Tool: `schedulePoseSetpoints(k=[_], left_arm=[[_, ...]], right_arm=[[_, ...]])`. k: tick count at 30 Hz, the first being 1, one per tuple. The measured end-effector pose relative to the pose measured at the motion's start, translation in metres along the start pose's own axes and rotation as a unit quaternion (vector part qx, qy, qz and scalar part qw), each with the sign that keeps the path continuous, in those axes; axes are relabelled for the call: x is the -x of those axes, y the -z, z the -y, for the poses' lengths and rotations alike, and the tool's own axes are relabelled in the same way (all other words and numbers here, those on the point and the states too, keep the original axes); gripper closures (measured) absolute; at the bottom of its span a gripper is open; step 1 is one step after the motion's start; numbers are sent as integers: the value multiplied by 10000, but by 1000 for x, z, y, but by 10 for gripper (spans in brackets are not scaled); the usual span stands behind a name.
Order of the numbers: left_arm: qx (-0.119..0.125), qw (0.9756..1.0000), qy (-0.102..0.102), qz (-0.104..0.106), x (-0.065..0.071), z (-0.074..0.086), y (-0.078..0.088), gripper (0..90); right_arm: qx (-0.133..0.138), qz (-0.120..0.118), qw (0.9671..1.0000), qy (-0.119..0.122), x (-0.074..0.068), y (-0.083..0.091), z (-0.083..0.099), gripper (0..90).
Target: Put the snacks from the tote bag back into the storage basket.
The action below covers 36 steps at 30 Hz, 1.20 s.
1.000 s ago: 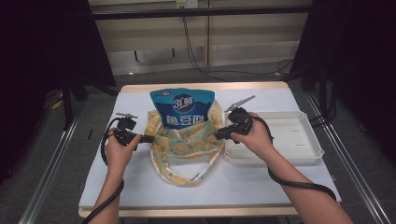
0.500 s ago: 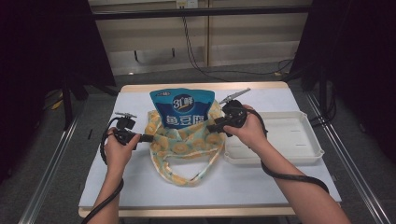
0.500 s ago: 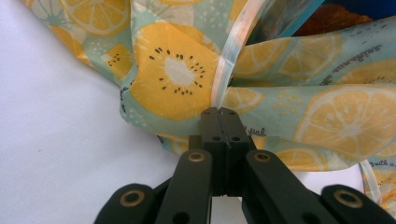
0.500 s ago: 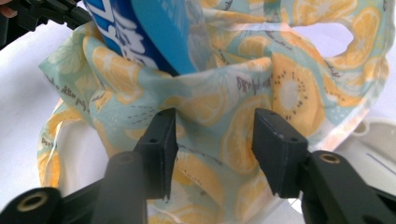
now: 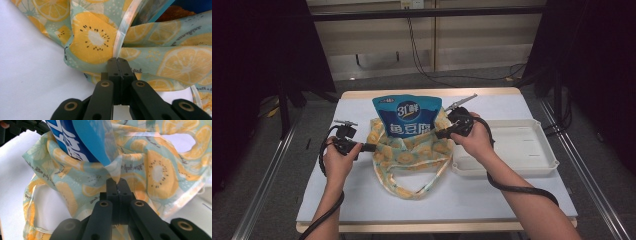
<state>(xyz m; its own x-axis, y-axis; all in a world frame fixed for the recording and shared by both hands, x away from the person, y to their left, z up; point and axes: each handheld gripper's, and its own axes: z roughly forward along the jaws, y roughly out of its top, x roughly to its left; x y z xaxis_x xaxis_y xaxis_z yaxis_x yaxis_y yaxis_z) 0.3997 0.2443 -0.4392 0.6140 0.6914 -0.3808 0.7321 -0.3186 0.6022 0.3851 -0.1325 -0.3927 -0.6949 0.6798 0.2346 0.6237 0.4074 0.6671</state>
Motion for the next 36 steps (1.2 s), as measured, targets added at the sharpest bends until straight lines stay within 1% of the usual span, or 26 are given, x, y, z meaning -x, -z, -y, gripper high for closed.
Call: schedulePoseSetpoints(k=[4,5,6,7,8,10,11,12,13,15,16,17,19,21,23,25,26,27,28,30,31,32,33,34,35,36], left_arm=[[-15,10000,23,3,0,1,0,900],[-19,10000,23,2,0,1,0,900],[1,10000,47,-11,1,1,-1,900],[-3,10000,42,21,1,1,-1,900],[-13,10000,10,-10,1,1,0,900],[-60,10000,11,-19,1,2,0,900],[-57,10000,21,-4,1,2,-1,900],[-41,10000,60,-40,2,3,-1,900],[-72,9999,52,-50,1,3,-1,900],[-128,9999,79,-6,0,5,-2,900],[-98,9999,111,-33,-1,6,-3,900],[-155,9998,83,-40,-2,7,-3,900],[-137,9998,166,-33,-2,8,-4,900],[-197,9997,143,-56,-4,9,-4,900],[-209,9996,165,-62,-5,11,-4,900],[-273,9994,190,-51,-6,12,-4,900],[-251,9993,249,-77,-6,13,-5,900],[-305,9993,199,-68,-8,14,-4,900],[-252,9992,287,-85,-8,15,-5,900],[-267,9993,238,-92,-9,16,-4,900],[-271,9993,249,-71,-9,16,-4,900],[-240,9993,286,-41,-8,15,-4,900],[-225,9993,284,-69,-7,15,-3,900],[-220,9995,194,-84,-6,14,-2,900],[-216,9996,177,-106,-5,13,-1,883],[-285,9995,122,-90,-4,12,1,828]], right_arm=[[-15,-43,10000,-20,0,4,5,900],[21,-41,10000,-16,0,5,7,900],[-5,-14,10000,-11,-1,6,8,900],[-13,-71,10000,3,-1,6,10,900],[-12,-81,10000,-6,-2,6,12,900],[-34,-93,9999,49,-2,6,16,900],[-44,-63,10000,27,-3,6,17,900],[-39,-84,10000,8,-3,6,20,900],[-58,-107,9999,2,-3,5,22,900],[-94,-107,9999,-56,-2,3,28,900],[-118,-117,9998,-56,-2,2,31,900],[-114,-130,9998,-52,-1,0,34,900],[-177,-150,9997,-80,0,-2,39,900],[-206,-153,9996,-139,0,-4,43,900],[-229,-148,9995,-151,1,-6,46,900],[-236,-161,9995,-122,1,-8,48,900],[-269,-175,9994,-126,1,-9,49,900],[-294,-165,9993,-150,0,-10,49,900],[-289,-181,9994,-112,1,-10,50,900],[-285,-199,9993,-103,1,-11,50,900],[-273,-183,9994,-109,0,-11,50,900],[-315,-170,9993,-70,0,-10,50,900],[-322,-179,9993,-5,0,-9,49,900],[-310,-199,9993,-4,0,-8,48,880],[-303,-202,9993,25,0,-6,47,836],[-295,-133,9995,45,-1,-5,46,799]])
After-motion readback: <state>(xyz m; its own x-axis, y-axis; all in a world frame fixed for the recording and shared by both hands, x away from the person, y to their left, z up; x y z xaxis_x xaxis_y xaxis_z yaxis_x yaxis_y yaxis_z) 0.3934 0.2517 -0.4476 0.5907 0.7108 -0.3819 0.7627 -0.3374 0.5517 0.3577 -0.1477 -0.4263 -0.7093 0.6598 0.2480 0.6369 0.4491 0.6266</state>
